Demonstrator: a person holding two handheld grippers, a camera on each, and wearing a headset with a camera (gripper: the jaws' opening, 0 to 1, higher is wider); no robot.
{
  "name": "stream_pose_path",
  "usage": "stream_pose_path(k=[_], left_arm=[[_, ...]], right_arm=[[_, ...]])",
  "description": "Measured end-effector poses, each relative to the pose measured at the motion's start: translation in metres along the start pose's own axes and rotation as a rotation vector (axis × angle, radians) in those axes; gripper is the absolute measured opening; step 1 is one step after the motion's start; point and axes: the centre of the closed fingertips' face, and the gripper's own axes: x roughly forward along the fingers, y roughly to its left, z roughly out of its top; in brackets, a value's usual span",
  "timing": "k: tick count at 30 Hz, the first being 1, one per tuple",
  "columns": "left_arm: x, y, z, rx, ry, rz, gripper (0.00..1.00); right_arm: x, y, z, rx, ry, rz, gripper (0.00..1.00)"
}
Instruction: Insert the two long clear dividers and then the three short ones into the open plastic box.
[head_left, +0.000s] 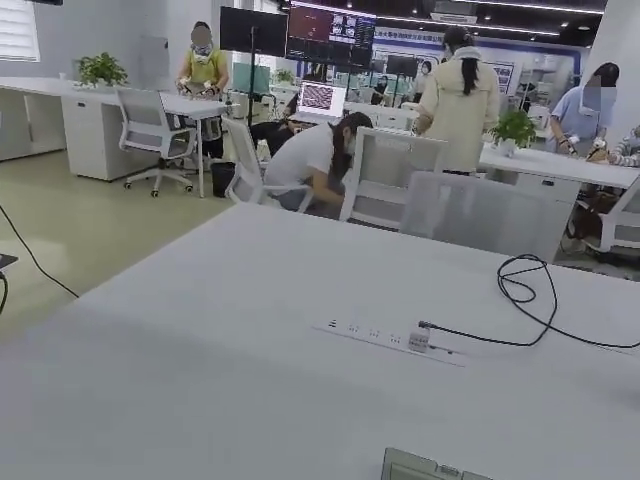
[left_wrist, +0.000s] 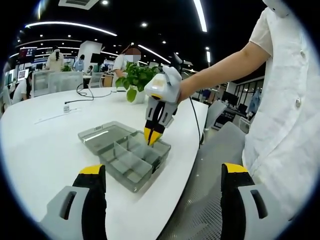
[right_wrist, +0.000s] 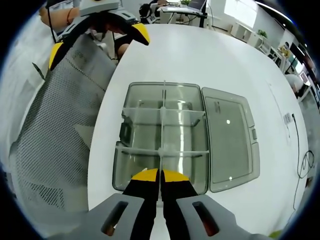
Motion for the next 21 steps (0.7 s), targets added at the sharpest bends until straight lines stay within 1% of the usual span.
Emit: stream_pose_path(k=[6,10,21], left_arm=[[-0.001,0.000,0.001,0.001,0.002,0.001,0.98],[-0.001,0.000,0.001,0.002,0.002,0.001,0.98],[-0.001,0.001,0.002,0.008,0.010,-0.003,0.98]], right_arm=[[-0.001,0.000,-0.001,-0.004,0.001,-0.002,0.04],[-0.004,-0.002,-0.001,0.006,-0.005,-0.014,0.07],[-0.016,-0.003,0.002,0.044,-0.050,-0.038,0.14]])
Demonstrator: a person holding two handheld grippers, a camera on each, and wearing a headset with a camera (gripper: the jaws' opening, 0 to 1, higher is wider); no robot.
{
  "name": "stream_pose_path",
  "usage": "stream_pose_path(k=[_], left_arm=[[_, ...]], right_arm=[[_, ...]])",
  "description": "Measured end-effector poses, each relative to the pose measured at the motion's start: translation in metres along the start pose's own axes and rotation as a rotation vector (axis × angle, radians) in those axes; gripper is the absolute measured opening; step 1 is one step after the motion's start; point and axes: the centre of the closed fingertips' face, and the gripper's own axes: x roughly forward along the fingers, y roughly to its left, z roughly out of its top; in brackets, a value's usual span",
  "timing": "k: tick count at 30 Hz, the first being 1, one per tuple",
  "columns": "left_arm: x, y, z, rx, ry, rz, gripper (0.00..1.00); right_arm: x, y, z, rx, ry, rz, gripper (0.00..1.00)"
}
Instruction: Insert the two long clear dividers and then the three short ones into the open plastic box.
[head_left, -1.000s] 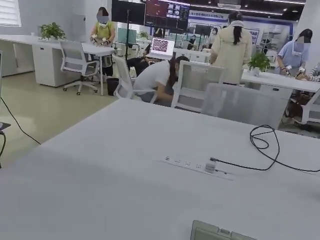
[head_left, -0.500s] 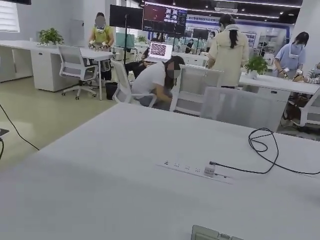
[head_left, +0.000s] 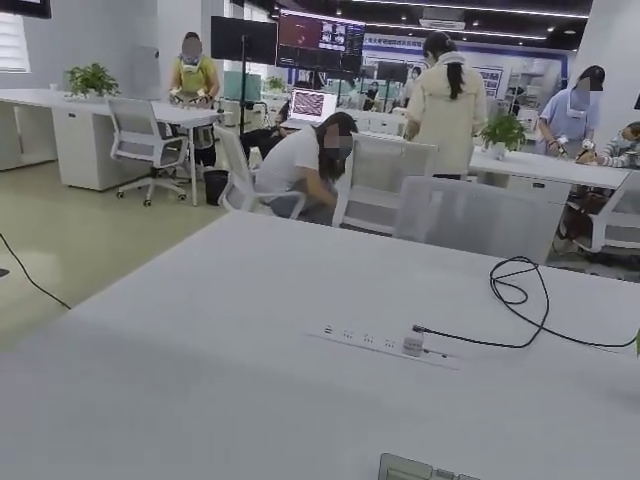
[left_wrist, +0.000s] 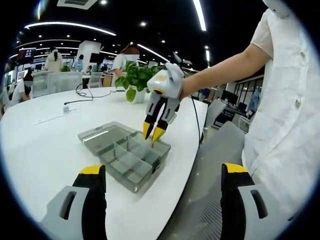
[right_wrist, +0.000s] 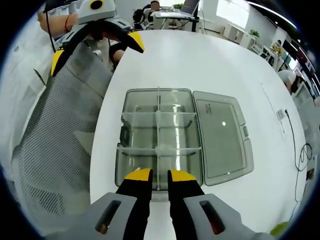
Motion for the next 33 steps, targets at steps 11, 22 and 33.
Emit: stream_pose_path(k=[11,22,33], left_arm=[[-0.002,0.001,0.002,0.007,0.012,-0.001,0.98],[-0.004,0.004,0.000,0.016,0.032,0.003,1.00],[-0.005,0.006,-0.001,0.025,0.053,0.004,1.00]], right_arm=[[-0.023,0.001,0.007,0.049,-0.072,-0.050,0.23],[-0.052,0.005,0.007,0.120,-0.162,-0.131,0.31],[-0.075,0.014,-0.005,0.218,-0.241,-0.208,0.38]])
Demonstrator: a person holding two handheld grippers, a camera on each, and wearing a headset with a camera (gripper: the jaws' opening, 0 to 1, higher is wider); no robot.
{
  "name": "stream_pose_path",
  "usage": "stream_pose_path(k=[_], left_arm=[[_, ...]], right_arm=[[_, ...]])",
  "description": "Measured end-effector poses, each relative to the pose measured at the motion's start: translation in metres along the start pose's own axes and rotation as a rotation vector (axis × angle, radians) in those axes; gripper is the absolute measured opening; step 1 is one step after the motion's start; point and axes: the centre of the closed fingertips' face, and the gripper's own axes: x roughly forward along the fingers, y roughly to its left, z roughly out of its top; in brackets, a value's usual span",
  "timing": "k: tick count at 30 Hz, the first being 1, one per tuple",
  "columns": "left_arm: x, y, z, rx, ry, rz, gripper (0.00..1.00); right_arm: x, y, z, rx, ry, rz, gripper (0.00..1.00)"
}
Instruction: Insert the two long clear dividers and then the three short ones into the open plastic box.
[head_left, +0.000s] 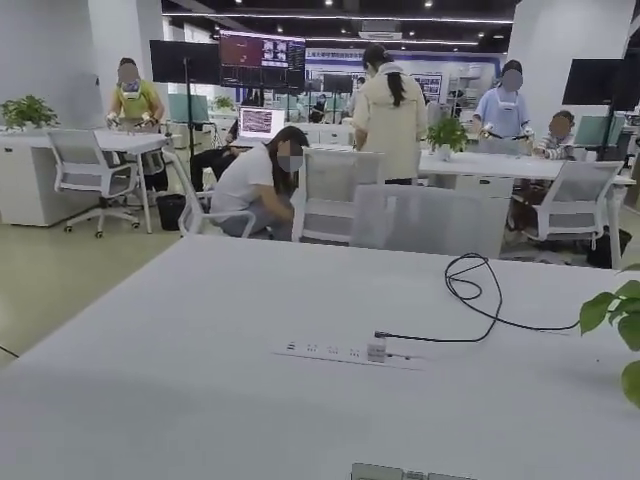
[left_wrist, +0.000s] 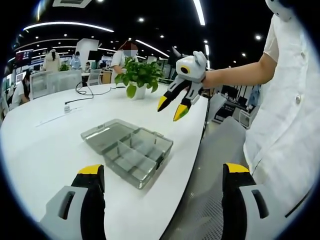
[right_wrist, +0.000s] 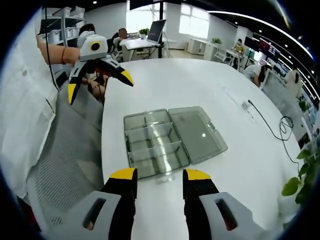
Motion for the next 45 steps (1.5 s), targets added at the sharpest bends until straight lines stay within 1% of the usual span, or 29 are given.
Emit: stream_pose_path(k=[7,18,20,22,25,27,31,33,37,41,45], left_arm=[[-0.001,0.001,-0.001,0.003,0.015,0.001,1.00],[-0.001,0.005,-0.005,0.004,0.034,0.013,1.00],[-0.001,0.006,-0.006,0.002,0.034,0.017,1.00],[0.000,0.008,-0.006,0.003,0.034,0.024,1.00],[0.001,0.009,-0.006,-0.002,0.031,0.032,1.00],[0.001,0.011,-0.009,-0.008,0.038,0.035,1.00],[0.003,0.010,-0.013,-0.016,0.045,0.033,1.00],[0.003,0.010,-0.015,-0.015,0.050,0.032,1.00],[0.003,0.011,-0.019,-0.029,0.058,0.034,1.00],[0.003,0.010,-0.023,-0.033,0.065,0.030,1.00],[0.003,0.010,-0.022,-0.038,0.061,0.029,1.00]], right_arm=[[-0.012,0.005,-0.010,0.049,-0.038,-0.038,0.43],[-0.024,0.014,-0.021,0.112,-0.103,-0.061,0.52],[-0.025,0.016,-0.022,0.123,-0.114,-0.063,0.54],[-0.026,0.018,-0.023,0.140,-0.138,-0.066,0.58],[-0.025,0.022,-0.030,0.156,-0.153,-0.070,0.63],[-0.023,0.025,-0.034,0.171,-0.165,-0.071,0.65],[-0.019,0.030,-0.042,0.178,-0.166,-0.075,0.71],[-0.018,0.033,-0.047,0.196,-0.167,-0.071,0.74],[-0.020,0.036,-0.052,0.222,-0.177,-0.080,0.78],[-0.021,0.036,-0.057,0.241,-0.177,-0.083,0.78],[-0.020,0.035,-0.060,0.250,-0.175,-0.081,0.78]])
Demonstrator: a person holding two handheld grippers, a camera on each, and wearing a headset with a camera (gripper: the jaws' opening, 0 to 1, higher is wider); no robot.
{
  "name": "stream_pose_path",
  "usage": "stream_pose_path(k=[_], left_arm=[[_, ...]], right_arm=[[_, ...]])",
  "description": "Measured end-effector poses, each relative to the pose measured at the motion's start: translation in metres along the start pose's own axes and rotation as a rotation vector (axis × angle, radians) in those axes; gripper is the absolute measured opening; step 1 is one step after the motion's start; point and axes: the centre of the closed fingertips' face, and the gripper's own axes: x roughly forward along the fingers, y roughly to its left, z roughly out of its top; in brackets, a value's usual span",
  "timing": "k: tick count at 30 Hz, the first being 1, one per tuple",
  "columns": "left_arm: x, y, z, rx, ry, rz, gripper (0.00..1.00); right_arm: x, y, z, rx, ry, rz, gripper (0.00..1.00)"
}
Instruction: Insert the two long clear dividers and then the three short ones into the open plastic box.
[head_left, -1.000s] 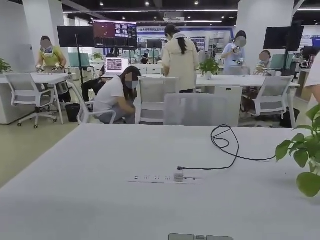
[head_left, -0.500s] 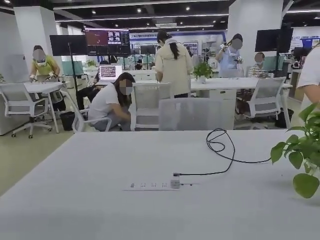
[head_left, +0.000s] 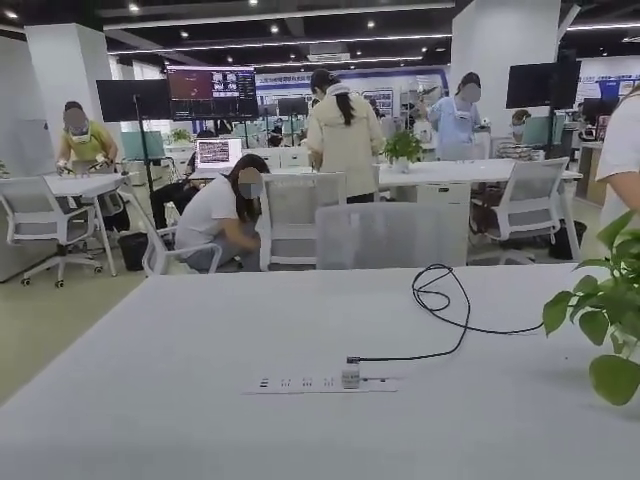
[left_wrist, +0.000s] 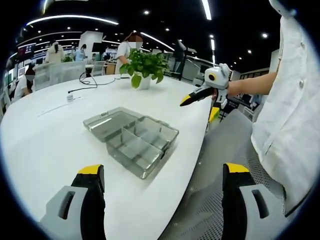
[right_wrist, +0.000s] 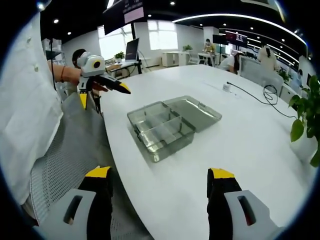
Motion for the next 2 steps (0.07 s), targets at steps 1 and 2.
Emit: stream_pose_path(k=[1,2], left_arm=[[0.0002,0.0001,0.0004,-0.002,-0.003,0.000,1.00],[0.0002,0.0003,0.0004,-0.003,-0.003,0.001,1.00]], right_arm=[[0.0000,0.0003,-0.0001,-0.001,0.001,0.002,0.78],[0.0002,0.0002,-0.0002,-0.002,0.003,0.004,0.79]])
